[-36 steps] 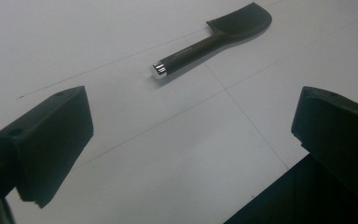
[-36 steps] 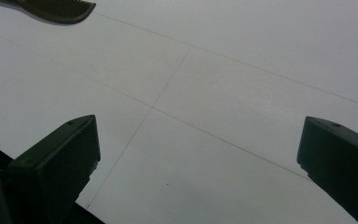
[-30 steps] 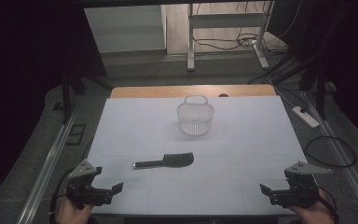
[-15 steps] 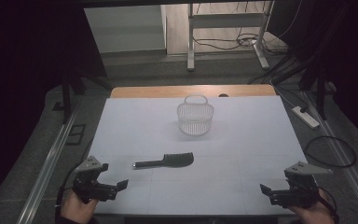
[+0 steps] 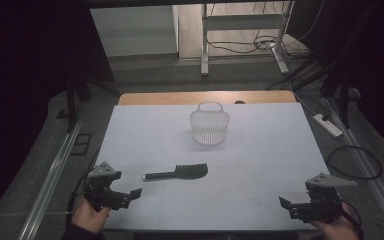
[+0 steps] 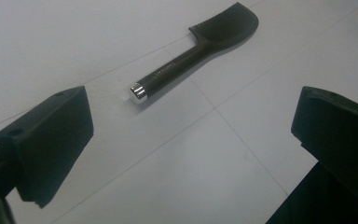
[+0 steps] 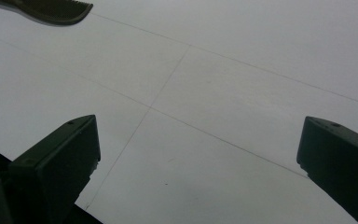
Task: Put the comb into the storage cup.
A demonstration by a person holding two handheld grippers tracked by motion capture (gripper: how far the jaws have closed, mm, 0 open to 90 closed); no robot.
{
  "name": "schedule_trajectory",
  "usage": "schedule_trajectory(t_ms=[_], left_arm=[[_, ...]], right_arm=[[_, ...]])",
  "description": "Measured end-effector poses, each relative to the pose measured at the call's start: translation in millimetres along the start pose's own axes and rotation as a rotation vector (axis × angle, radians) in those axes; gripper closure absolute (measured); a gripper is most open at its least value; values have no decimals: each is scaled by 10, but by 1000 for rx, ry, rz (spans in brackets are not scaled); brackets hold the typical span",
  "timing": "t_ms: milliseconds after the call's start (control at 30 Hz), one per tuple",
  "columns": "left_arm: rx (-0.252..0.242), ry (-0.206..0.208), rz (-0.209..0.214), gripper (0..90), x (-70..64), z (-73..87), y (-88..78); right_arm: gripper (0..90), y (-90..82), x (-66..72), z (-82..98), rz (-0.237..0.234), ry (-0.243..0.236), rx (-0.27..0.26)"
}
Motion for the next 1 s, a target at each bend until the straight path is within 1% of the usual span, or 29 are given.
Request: schedule_trajectory(t_ms=[67,233,367,533,633,1000], left_arm=[[-1,-6,8,0,1,-24,14],[6,3,11,0,-15,-81,57],[21,7,28,0,-38,-134,105],[32,27,31,0,-55,-202,162],[42,42,21,0,-58,-243,206],[63,65,29,0,-94,-376,333]], right_arm=[[0,1,2,0,-1,-1,-1],[0,2,2,-1,-3,-2,-1],[0,2,2,-1,-2,-1,0],[0,4,2,0,-1,-2,1],[0,4,1,-1,-1,-3,1],[0,5,1,-1,-3,-3,4]])
Point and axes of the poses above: each handheld gripper's, and its own axes: y roughly forward along the jaws, z roughly out of its underside, x roughly to its left, the point moved 2 cm from there along y, roughly forward along the jaws, and after that the axes turned 12 degrees about -z, right-handed, at the moved point
